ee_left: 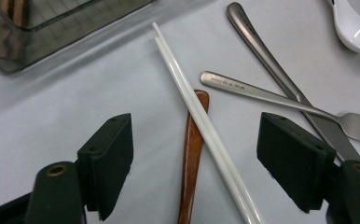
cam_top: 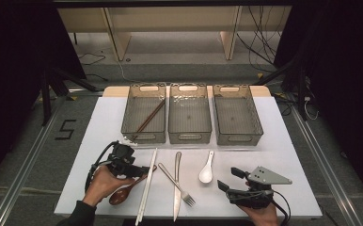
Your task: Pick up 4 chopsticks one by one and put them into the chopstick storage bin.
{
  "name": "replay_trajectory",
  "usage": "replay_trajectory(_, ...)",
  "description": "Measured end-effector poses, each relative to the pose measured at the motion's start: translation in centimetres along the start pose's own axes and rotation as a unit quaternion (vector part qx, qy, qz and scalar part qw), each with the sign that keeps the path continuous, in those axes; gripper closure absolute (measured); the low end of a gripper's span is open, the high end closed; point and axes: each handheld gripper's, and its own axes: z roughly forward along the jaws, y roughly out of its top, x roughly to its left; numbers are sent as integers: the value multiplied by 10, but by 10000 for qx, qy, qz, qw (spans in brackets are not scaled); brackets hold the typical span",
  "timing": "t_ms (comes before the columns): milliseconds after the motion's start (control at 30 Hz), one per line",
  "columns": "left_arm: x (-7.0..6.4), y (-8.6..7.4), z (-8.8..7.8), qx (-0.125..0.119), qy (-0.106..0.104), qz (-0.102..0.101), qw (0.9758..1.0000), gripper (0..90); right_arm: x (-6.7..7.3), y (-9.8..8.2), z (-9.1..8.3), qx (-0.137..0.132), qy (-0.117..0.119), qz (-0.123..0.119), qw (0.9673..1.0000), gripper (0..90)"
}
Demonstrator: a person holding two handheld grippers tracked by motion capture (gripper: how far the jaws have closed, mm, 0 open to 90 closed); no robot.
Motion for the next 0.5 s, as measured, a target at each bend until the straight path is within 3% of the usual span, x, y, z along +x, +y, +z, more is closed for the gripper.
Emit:
replay_trajectory(233, -4, -7, -1, 67, 50, 52, 10000, 290, 0, 0, 1, 10, 3, -9, 10000, 301)
replay_trajectory(500, -9, -15, 1, 208, 88, 119, 9997, 403, 0, 0, 1, 25, 1, -9, 10000, 301)
